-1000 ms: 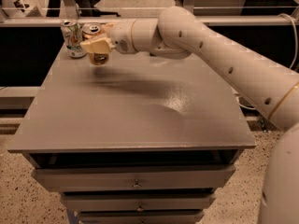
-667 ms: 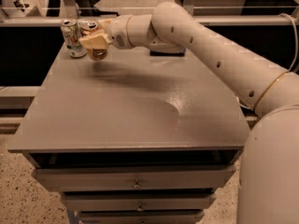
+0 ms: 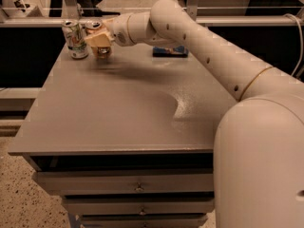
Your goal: Move orange can near 7up can
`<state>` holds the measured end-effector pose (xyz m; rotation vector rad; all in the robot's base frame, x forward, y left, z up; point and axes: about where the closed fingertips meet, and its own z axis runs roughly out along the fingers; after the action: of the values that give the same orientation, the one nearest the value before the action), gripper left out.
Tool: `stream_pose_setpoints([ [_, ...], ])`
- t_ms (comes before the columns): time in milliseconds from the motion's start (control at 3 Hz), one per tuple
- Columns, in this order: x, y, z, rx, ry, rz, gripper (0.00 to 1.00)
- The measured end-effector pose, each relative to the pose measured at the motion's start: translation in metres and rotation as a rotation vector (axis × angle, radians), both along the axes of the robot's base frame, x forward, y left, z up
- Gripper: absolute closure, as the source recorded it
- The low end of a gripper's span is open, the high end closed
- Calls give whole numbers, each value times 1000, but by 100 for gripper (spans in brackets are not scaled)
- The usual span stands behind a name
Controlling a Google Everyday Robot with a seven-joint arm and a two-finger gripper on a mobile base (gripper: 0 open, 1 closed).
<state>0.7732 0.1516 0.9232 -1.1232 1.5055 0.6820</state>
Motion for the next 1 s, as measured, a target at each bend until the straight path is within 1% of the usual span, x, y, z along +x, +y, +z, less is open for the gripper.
stream_pose_setpoints([
  [333,14,5,-7,1,10,-1,100],
  [667,24,12,-12,6,19,4,84],
  [1000,32,18,-16,8,18,8,60],
])
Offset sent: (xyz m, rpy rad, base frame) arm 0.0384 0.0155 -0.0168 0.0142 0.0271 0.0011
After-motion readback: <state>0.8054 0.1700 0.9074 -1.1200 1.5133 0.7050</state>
